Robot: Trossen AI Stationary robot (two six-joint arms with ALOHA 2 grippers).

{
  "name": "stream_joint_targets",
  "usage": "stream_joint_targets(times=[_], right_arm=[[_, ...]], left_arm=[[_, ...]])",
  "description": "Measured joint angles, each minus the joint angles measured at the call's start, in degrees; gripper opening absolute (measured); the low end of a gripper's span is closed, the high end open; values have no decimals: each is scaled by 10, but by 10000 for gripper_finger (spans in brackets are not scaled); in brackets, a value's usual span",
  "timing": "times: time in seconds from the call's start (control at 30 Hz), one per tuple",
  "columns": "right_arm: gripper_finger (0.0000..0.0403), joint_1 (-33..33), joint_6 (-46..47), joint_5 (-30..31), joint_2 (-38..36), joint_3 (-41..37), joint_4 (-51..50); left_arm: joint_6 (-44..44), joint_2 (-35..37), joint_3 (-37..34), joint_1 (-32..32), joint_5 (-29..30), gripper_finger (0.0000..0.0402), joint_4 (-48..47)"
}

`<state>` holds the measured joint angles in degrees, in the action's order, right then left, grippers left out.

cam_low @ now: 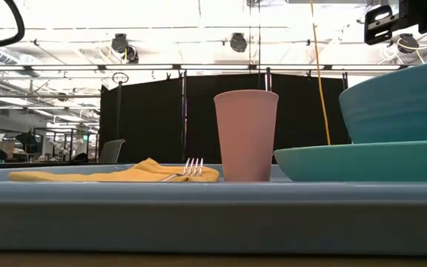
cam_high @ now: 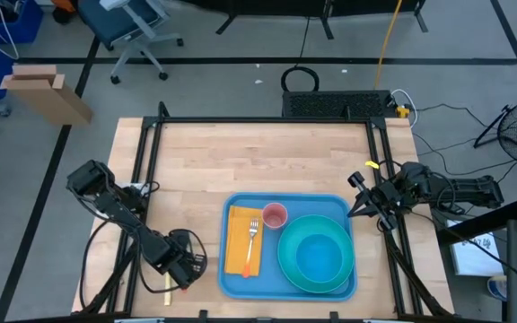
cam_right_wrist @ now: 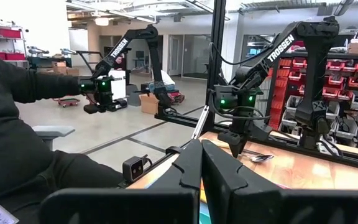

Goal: Set up tray
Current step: Put the orange spoon on the yellow napkin, left of the orange fork

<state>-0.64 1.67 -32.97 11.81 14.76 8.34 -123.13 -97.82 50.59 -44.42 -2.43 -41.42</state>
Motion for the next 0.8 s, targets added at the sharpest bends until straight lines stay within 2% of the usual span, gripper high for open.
stream_joint_targets(times=[0.13, 0.2, 0.4, 0.57, 0.8], right_arm=[[0, 0, 1, 0, 0, 0, 0], [0, 0, 3, 1, 0, 0, 0], [0, 0, 4, 1, 0, 0, 0], [0, 0, 1, 1, 0, 0, 6], [0, 0, -8, 3, 0, 0, 7]], left_arm=[[13, -1, 0, 1, 6, 32, 7], [18, -1, 0, 1, 11, 14, 8], [38, 16, 9, 0, 57, 14, 5], [65, 47, 44, 11, 201, 13, -13], [180, 52, 120, 90, 233, 10, -1]])
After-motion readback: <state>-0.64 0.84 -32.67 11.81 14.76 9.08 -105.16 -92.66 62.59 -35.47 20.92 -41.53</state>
